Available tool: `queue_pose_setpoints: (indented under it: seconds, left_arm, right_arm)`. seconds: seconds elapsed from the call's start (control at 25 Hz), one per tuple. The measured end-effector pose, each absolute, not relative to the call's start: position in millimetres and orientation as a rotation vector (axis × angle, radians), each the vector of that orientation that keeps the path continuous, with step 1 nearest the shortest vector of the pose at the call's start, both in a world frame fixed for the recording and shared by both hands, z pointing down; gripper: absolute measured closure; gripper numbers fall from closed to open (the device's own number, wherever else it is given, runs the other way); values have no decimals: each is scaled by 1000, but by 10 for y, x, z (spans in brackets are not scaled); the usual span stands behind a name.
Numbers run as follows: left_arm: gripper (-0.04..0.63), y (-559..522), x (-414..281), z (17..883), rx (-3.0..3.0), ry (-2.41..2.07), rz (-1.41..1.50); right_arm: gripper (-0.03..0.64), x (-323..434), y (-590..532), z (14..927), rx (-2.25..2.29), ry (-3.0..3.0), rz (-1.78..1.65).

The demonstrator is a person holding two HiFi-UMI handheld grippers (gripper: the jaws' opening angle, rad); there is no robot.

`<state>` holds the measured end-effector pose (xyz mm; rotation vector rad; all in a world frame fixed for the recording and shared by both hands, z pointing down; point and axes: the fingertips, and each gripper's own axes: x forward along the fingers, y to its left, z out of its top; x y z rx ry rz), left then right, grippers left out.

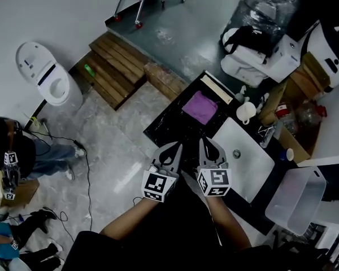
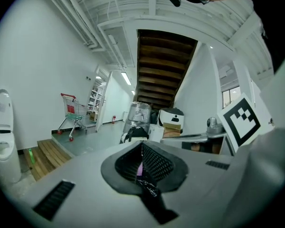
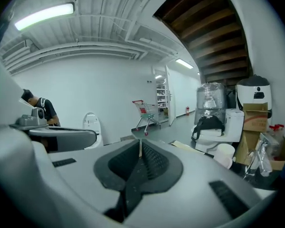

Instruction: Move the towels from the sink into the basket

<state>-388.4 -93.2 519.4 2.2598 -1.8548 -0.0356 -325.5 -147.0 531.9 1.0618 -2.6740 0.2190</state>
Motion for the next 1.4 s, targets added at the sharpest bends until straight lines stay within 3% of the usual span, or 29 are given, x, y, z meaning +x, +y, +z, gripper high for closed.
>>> queue_pose_setpoints:
  seconds: [0.72,0.84,1.08,1.32,1.4]
  left_arm:
    - [583,-2332,-4130,5561,2174,-1841,12]
    - [583,-2486,-4155,5632,2172,-1849,26]
    - [582,-2615,-4135,5793,2169,-1803,65]
    - [582,-2516,-4130,5909,2133,-1777,86]
    - [582,-2462,-4127,5919,2127,-1784,96]
  right_arm:
    - [589,-3627,-3196,6412,932,-2508,332]
    - [457,-3678,-3367,6650,897,-2476,378]
    - [326,-3803,-3557,7199,831,-2352,436]
    - [310,-3831,-3496,7571,724,-2259,351]
    - [338,-3831,-3475,7569,717,-2256,355]
